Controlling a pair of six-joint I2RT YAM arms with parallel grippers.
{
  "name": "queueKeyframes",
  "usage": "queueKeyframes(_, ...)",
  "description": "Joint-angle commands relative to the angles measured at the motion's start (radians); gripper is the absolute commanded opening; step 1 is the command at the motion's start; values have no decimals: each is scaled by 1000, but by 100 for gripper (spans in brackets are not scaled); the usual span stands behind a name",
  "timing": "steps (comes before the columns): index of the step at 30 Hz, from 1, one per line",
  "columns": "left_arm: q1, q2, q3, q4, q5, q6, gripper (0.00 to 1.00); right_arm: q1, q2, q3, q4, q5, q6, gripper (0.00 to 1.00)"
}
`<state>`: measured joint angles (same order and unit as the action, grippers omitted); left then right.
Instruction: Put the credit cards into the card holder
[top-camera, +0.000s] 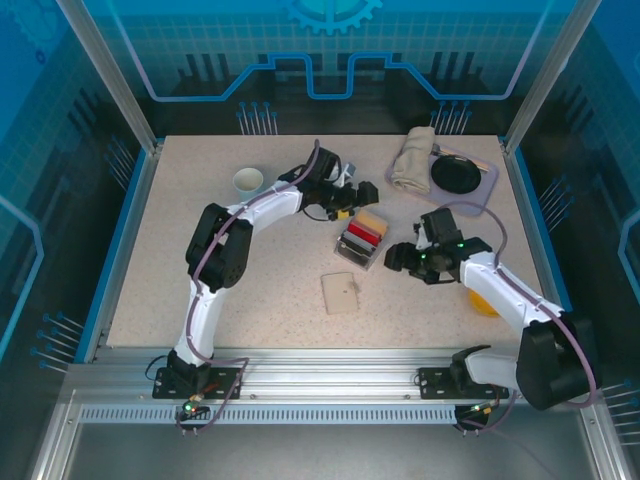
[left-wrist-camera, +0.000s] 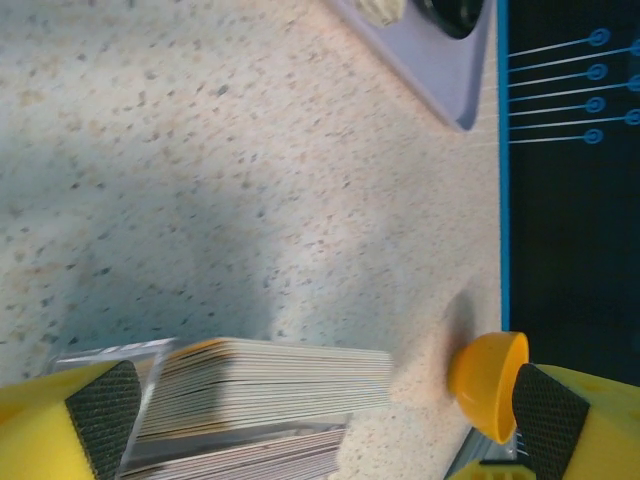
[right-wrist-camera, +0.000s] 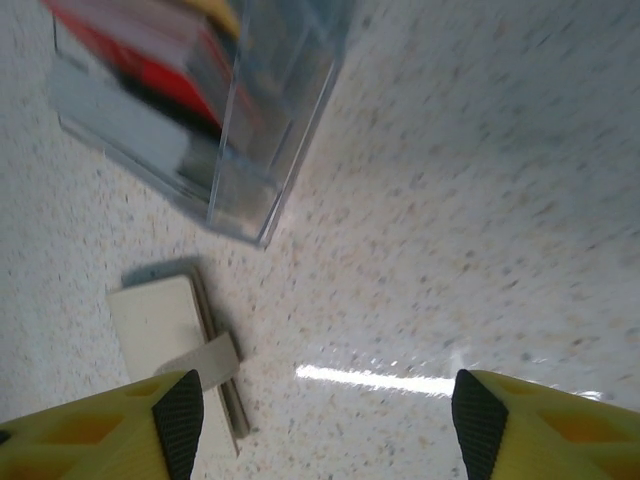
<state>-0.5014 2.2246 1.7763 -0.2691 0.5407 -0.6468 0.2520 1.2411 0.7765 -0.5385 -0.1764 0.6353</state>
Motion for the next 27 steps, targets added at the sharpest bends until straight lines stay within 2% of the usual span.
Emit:
queueKeyframes(1, -9, -22, 7, -83, 14, 35, 99, -59, -11, 49, -44, -29, -70, 70)
queueKeyframes(5, -5, -167, -91, -106, -132, 38, 99, -88, 43, 133, -43, -39, -144, 75)
queueKeyframes(8, -1, -326, -277, -30, -208, 6, 99, -114, 134, 235, -42, -79, -187, 79)
queueKeyframes(13, -1, -582, -610, 114, -301, -60, 99, -128, 390, 445, -39, -199, -212, 82)
queueKeyframes(19, -2, -784, -924, 268, -344, -148, 99, -120, 634, 656, -77, -281, -231, 83)
queueKeyframes(23, -2, -858, -1027, 283, -358, -177, 99, -118, 745, 730, -114, -339, -244, 81)
queueKeyframes(27, -3, -879, -1066, 287, -361, -186, 99, -115, 760, 695, -89, -419, -237, 80)
